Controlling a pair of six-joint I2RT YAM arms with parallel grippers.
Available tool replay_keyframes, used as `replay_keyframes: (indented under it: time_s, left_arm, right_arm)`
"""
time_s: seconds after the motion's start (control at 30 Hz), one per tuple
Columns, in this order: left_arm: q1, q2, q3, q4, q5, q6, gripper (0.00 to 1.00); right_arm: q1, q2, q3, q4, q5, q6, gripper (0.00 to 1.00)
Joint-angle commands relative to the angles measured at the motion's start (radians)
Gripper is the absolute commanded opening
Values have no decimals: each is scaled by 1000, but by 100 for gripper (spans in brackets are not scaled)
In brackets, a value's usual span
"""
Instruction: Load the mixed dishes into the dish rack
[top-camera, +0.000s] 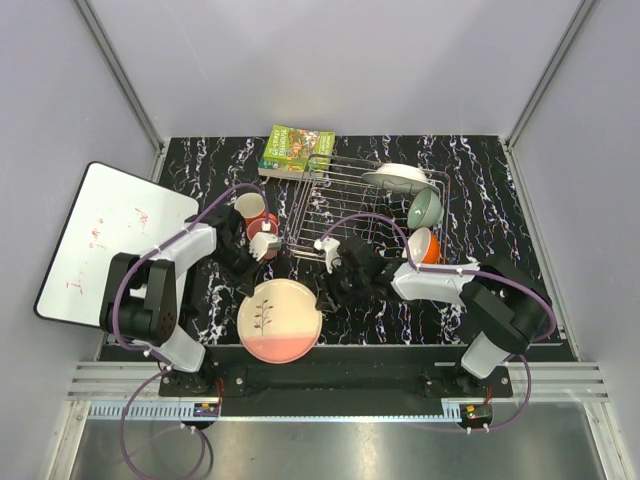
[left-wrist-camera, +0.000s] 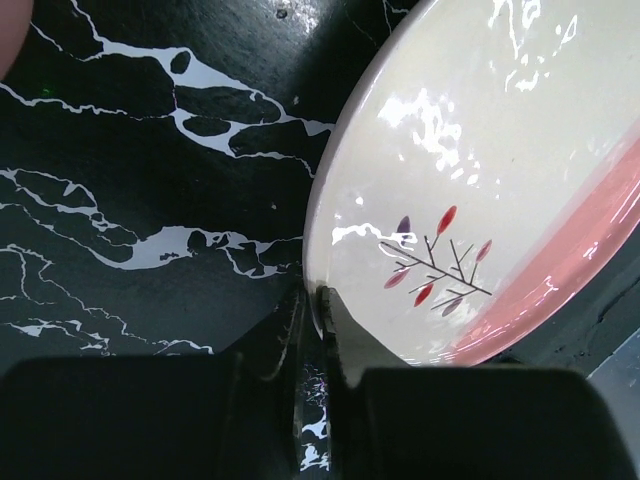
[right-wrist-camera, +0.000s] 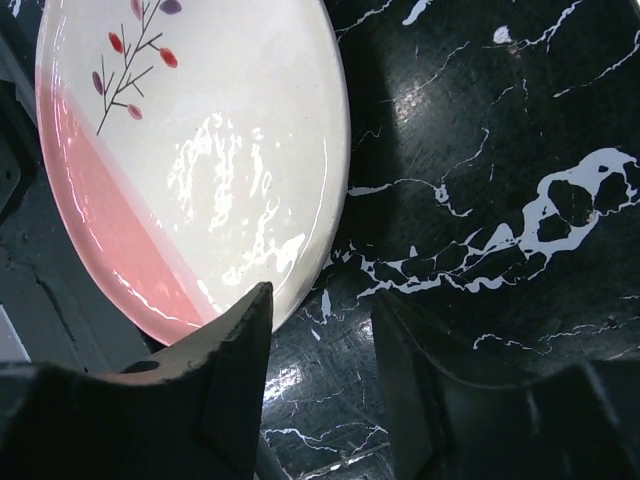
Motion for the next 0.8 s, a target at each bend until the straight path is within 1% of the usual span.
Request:
replay_keyframes:
  time_s: [0.0, 0.03, 0.17, 0.2, 0.27, 0.3, 0.53, 0.77]
  left_arm:
    - [-5, -45, 9, -6, -1, 23, 0]
    - [-5, -45, 9, -3, 0, 23, 0]
    - [-8, -45, 13, 2, 11, 23, 0]
    - [-7, -49, 13, 2, 13, 26, 0]
    - [-7, -59, 15, 6, 13, 28, 0]
    - [-7, -60, 15, 9, 14, 26, 0]
    - [-18, -86, 15, 17, 19, 26, 0]
    - [-31, -98, 19, 20, 19, 23, 0]
  right_arm:
    - [-24, 7, 37, 59, -71, -23, 55]
    - [-29, 5, 34, 66, -84, -23, 57]
    - [-44, 1, 23, 98, -130, -26, 71]
    - [-53, 4, 20, 104, -140, -26, 73]
    - [-63, 21, 20, 113, -160, -20, 84]
    - [-64, 28, 26, 115, -167, -17, 86]
    - [-87, 97, 52, 133, -197, -8, 87]
    - [-89, 108, 55, 188, -200, -5, 86]
